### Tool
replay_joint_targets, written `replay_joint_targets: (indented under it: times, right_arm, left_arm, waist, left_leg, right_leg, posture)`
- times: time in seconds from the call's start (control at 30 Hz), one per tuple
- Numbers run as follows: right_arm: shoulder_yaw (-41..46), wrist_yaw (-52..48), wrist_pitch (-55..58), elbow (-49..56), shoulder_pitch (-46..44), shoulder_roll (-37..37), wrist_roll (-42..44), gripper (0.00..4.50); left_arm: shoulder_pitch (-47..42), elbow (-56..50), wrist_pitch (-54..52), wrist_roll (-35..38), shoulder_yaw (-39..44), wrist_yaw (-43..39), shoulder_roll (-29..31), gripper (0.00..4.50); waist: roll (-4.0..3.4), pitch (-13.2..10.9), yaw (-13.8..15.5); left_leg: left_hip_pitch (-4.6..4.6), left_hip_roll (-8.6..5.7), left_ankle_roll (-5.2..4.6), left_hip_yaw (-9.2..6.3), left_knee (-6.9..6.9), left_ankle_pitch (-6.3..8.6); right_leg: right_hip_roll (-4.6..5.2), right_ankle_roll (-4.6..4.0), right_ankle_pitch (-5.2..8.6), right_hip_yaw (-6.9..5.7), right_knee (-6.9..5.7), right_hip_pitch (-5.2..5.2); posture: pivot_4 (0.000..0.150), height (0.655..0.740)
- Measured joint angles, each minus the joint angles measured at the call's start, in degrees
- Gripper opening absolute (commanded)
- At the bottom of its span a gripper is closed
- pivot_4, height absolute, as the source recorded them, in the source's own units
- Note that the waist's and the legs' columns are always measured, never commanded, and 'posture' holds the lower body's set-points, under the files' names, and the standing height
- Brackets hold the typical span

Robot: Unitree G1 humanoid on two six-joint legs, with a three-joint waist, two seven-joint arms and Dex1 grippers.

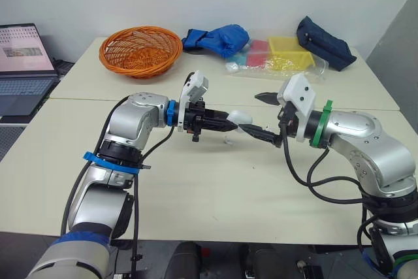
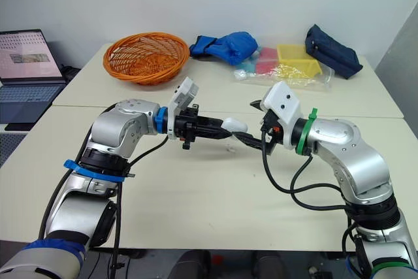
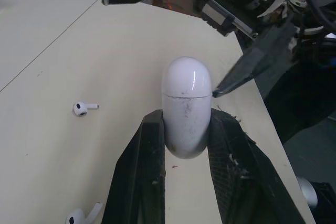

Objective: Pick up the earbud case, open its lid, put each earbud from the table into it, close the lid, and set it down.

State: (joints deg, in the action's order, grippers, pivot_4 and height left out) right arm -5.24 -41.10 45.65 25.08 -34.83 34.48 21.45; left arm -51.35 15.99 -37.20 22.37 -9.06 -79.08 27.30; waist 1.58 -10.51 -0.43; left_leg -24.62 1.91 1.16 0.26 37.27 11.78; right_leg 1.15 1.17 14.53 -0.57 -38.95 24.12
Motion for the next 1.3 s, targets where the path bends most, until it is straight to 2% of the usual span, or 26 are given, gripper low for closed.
replay_joint_targets:
  times: [0.5, 0.67, 0.77, 0.93, 1.03, 1.3]
  right_arm:
    - [0.7, 0.0, -3.7, -4.8, -2.2, 1.3, -1.7, 4.47]
    - [2.4, -0.4, -3.1, -5.1, -2.2, 1.9, -0.5, 4.47]
    - [4.6, -1.1, 0.1, -5.2, -2.2, 1.6, 3.2, 4.47]
    - [6.2, -2.7, 4.2, -8.1, -1.6, 5.0, 5.4, 4.47]
    - [5.1, -1.9, 5.1, -10.3, 0.8, 4.5, 4.5, 4.47]
    - [-5.5, 1.2, 2.2, -16.6, 2.6, -7.0, 0.3, 4.47]
  left_arm:
    - [1.3, -2.1, -1.2, 0.5, 0.0, 0.7, 0.5, 0.74]
    - [1.5, -2.4, -1.2, 0.9, 0.0, 0.9, 0.6, 0.74]
    - [2.5, -2.7, -0.8, 1.2, 0.0, 1.1, 0.8, 0.74]
    - [3.9, -0.5, 3.7, -0.6, 1.0, 3.2, 4.4, 0.74]
    - [5.8, 0.4, 5.5, -1.3, 3.3, 5.1, 7.3, 0.74]
    - [13.1, -1.4, 6.0, -2.0, 10.3, 9.5, 15.8, 0.74]
  waist:
    - [0.00, 0.0, 0.1]
    - [0.00, 0.0, 0.1]
    - [0.00, 0.0, 0.1]
    - [0.00, 0.0, 0.1]
    - [0.00, 0.0, 0.0]
    - [-0.01, 0.0, -1.1]
  left_leg:
    - [0.00, 0.00, 0.00, 0.00, -0.01, 0.00]
    - [0.00, 0.00, 0.00, 0.00, -0.02, 0.00]
    - [0.00, 0.00, 0.00, -0.01, -0.02, 0.00]
    - [0.01, 0.00, 0.00, 0.00, -0.02, 0.00]
    - [0.04, 0.01, 0.00, 0.03, -0.08, 0.00]
    - [0.08, 0.08, 0.00, 0.03, -0.16, 0.00]
  right_leg:
    - [0.00, -0.01, 0.00, 0.00, 0.01, 0.00]
    - [0.00, -0.01, 0.00, 0.00, 0.01, 0.00]
    - [0.00, -0.01, 0.00, 0.00, 0.00, 0.00]
    - [0.01, -0.02, 0.00, -0.01, 0.01, 0.00]
    - [0.01, -0.04, 0.02, 0.02, 0.01, 0.02]
    - [-0.02, -0.09, 0.05, 0.00, 0.00, 0.03]
  posture:
    - [0.150, 0.7400]
    - [0.150, 0.7400]
    - [0.150, 0.7400]
    - [0.150, 0.7400]
    - [0.150, 0.7400]
    - [0.150, 0.7400]
